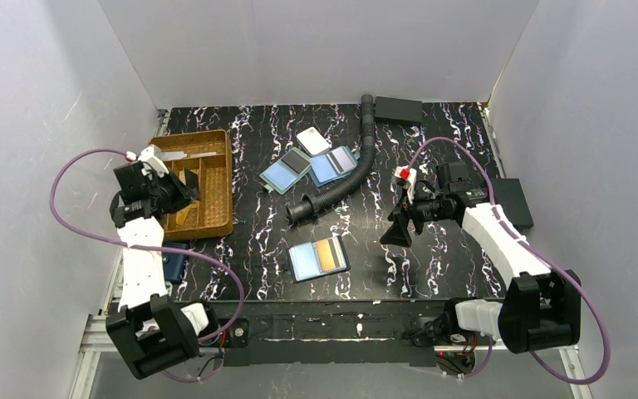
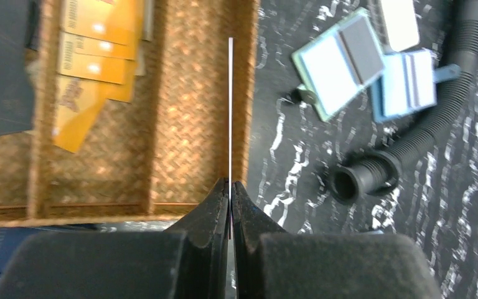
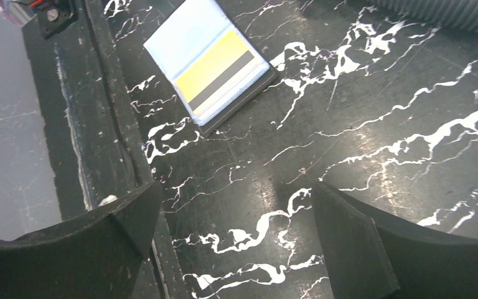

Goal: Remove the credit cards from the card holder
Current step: Place the credit card in the storage box, then reset both arms

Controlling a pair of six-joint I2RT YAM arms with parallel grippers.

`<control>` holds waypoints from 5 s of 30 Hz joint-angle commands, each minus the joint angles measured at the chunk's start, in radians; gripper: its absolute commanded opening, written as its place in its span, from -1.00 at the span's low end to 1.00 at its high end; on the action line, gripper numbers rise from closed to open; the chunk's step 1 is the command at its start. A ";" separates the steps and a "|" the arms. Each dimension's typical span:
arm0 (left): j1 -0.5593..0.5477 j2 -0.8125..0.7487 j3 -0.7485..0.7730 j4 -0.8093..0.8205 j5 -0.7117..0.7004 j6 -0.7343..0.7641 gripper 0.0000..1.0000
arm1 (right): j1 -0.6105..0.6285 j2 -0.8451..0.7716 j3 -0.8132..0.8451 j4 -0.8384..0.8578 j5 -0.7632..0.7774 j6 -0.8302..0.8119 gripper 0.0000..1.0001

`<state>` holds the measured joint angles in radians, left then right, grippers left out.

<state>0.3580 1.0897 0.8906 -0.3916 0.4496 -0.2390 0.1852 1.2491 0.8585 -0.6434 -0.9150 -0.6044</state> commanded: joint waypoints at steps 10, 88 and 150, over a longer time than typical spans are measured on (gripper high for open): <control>0.035 0.234 0.177 0.007 -0.406 0.367 -1.00 | -0.003 -0.122 -0.053 0.111 0.022 0.065 0.96; -1.152 -0.227 -0.390 0.375 -0.261 -0.675 0.91 | -0.213 -0.121 -0.101 0.004 -0.114 -0.167 0.96; -1.222 -0.150 -0.491 0.313 -0.515 -0.722 0.29 | 0.170 0.265 0.121 0.070 0.007 0.065 0.05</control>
<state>-0.8597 1.0107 0.3256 0.2501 0.0376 -1.0386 0.4202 1.5894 0.9287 -0.3462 -0.8909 -0.2588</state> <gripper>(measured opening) 0.640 0.508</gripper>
